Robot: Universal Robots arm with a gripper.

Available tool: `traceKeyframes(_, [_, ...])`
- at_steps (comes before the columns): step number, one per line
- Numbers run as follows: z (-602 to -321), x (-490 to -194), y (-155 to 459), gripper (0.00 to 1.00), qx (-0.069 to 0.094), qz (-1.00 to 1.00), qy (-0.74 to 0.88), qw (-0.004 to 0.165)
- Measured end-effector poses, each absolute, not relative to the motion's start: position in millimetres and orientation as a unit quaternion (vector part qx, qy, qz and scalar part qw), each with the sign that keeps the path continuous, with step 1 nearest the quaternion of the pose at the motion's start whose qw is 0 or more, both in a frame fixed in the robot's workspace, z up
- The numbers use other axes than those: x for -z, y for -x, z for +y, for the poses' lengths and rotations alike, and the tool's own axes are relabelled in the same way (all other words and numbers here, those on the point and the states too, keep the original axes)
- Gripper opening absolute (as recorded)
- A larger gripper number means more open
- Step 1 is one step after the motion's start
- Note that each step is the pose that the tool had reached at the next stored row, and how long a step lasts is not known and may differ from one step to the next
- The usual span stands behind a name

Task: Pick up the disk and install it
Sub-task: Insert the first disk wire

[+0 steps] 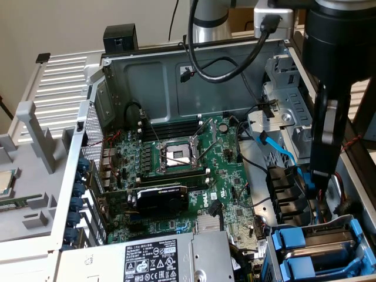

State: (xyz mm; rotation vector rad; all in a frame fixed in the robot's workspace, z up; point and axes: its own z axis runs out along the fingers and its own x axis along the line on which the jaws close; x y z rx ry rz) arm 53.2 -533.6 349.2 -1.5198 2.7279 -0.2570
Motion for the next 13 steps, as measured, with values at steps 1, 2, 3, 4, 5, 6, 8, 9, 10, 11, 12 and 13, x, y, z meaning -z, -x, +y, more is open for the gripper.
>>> traceKeyframes(1, [-533.5, -349.2, -52.8, 0.35, 0.084, 0.87, 0.485, 0.004])
traceKeyframes(2, [-533.5, -349.2, -52.4, 0.35, 0.086, 0.87, 0.485, 0.004])
traceKeyframes(3, [-533.3, -349.2, -52.0, 0.35, 0.089, 0.87, 0.485, 0.003])
traceKeyframes(4, [-533.1, -349.2, -51.6, 0.35, 0.091, 0.87, 0.485, 0.003])
traceKeyframes(5, [-533.0, -349.2, -51.2, 0.35, 0.093, 0.87, 0.485, 0.003])
traceKeyframes(6, [-532.8, -349.2, -50.9, 0.35, 0.095, 0.87, 0.485, 0.003])
traceKeyframes(8, [-532.3, -349.2, -50.2, 0.35, 0.099, 0.869, 0.484, 0.004])
traceKeyframes(9, [-532.1, -349.2, -49.8, 0.35, 0.1, 0.869, 0.484, 0.004])
traceKeyframes(10, [-531.7, -349.2, -49.3, 0.35, 0.103, 0.869, 0.484, 0.004])
traceKeyframes(11, [-531.3, -349.3, -48.9, 0.35, 0.104, 0.869, 0.484, 0.004])
traceKeyframes(12, [-530.7, -349.3, -48.4, 0.35, 0.106, 0.869, 0.484, 0.005])
traceKeyframes(13, [-530.2, -349.3, -47.9, 0.35, 0.108, 0.868, 0.484, 0.005])
